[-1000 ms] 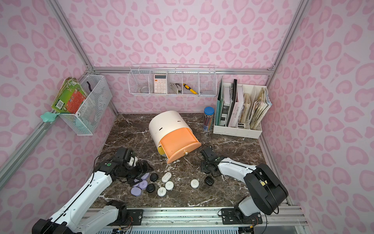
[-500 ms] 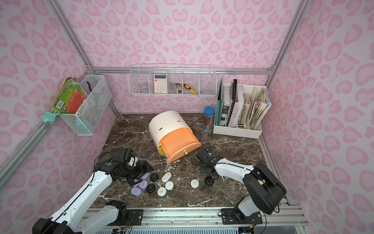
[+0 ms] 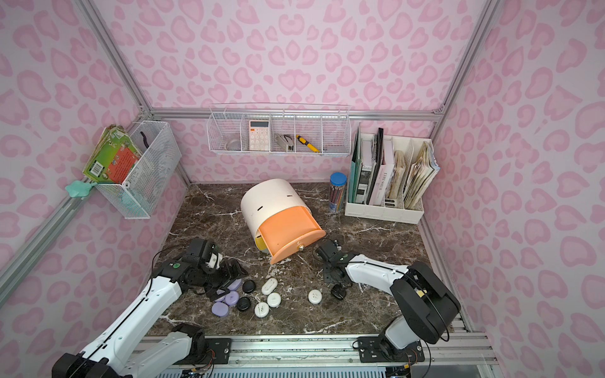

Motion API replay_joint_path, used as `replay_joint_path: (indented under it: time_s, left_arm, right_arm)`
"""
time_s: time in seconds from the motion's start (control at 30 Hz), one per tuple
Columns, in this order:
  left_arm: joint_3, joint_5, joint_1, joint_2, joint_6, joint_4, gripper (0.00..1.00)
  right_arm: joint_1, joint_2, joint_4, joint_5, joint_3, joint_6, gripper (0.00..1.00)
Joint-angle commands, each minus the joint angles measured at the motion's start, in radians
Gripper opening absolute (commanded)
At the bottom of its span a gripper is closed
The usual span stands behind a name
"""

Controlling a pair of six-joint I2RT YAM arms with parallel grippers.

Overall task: Put the bluetooth earphones in the drawer according to color
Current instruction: Pick up the Bluetooth earphone from the center of the board, then place the bluetooth earphone in the drawer.

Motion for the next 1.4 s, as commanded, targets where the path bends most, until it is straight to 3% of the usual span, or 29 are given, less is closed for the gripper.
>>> replay_joint_path:
  time_s: [0.0,0.17,0.23,0.37,0.83,1.17,1.37]
  left_arm:
    - [0.007,-0.007,0.0,-0.004,0.016,-0.011,0.93]
    - [0.01,-0.009,0.0,-0.005,0.019,-0.015,0.93]
    - [0.012,-0.011,0.0,-0.003,0.018,-0.015,0.94]
    - [0.017,-0.011,0.0,0.004,0.019,-0.014,0.94]
    - [0.044,0.012,0.0,0.046,0.022,0.002,0.93]
    - [0.049,0.028,-0.001,0.058,0.03,0.005,0.92]
    - [0.037,0.034,-0.003,0.059,0.024,0.016,0.92]
  right_arm:
    - [-0.002,0.025,-0.031,-0.007,0.001,-0.004,0.54]
    - [-0.002,0.007,-0.053,0.014,0.008,0.003,0.44]
    - [-0.001,-0.015,-0.074,0.028,0.018,0.004,0.35]
    - [0.0,-0.074,-0.117,0.052,0.064,-0.008,0.29]
    - [0.001,-0.264,-0.205,0.035,0.396,-0.121,0.27]
    - [0.002,-0.17,-0.251,-0.024,0.655,-0.176,0.27]
    - [0.01,-0.099,-0.22,-0.146,0.704,-0.208,0.27]
